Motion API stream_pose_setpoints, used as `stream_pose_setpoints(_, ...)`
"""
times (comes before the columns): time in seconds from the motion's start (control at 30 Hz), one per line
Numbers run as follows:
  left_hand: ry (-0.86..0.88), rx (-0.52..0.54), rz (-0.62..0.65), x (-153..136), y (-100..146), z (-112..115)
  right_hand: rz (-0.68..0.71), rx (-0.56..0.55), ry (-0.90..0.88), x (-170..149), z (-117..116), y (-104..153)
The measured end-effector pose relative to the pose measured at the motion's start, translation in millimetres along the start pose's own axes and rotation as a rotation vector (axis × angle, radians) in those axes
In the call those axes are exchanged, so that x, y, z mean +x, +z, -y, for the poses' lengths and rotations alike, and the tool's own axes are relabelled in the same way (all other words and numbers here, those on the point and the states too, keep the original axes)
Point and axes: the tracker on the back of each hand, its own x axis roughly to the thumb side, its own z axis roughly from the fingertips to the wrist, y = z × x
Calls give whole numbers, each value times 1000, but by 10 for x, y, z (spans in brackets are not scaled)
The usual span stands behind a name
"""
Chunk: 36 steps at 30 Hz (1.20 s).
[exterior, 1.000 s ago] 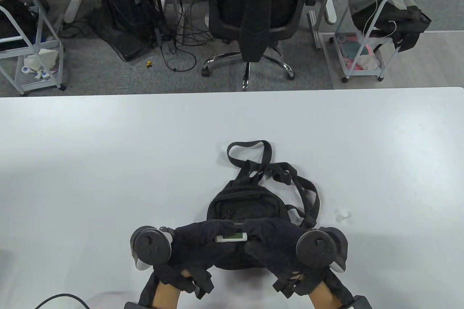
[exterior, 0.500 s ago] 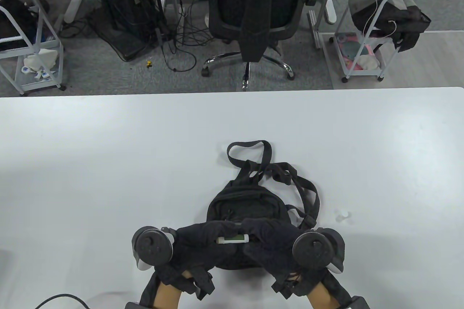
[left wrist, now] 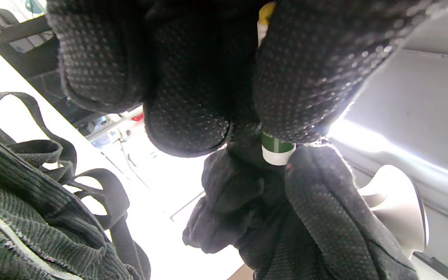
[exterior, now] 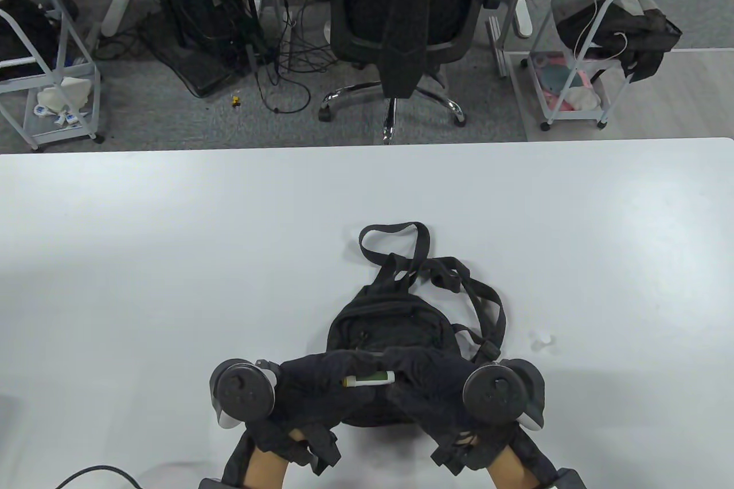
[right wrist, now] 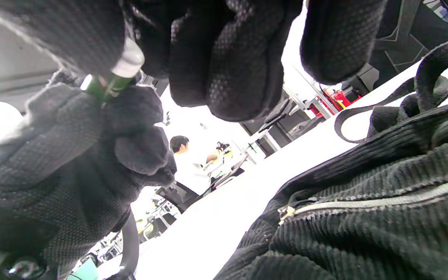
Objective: Apply lubricant on backpack
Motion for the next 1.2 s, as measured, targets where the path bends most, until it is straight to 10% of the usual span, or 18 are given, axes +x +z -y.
stream_pose_setpoints(0.67, -366, 20, 79, 208, 5, 272, -87, -88, -64, -45, 51, 6)
stream_pose_setpoints(1.2, -615, -569, -196, -78, -53, 725, -225, -101, 453, -284, 114, -56)
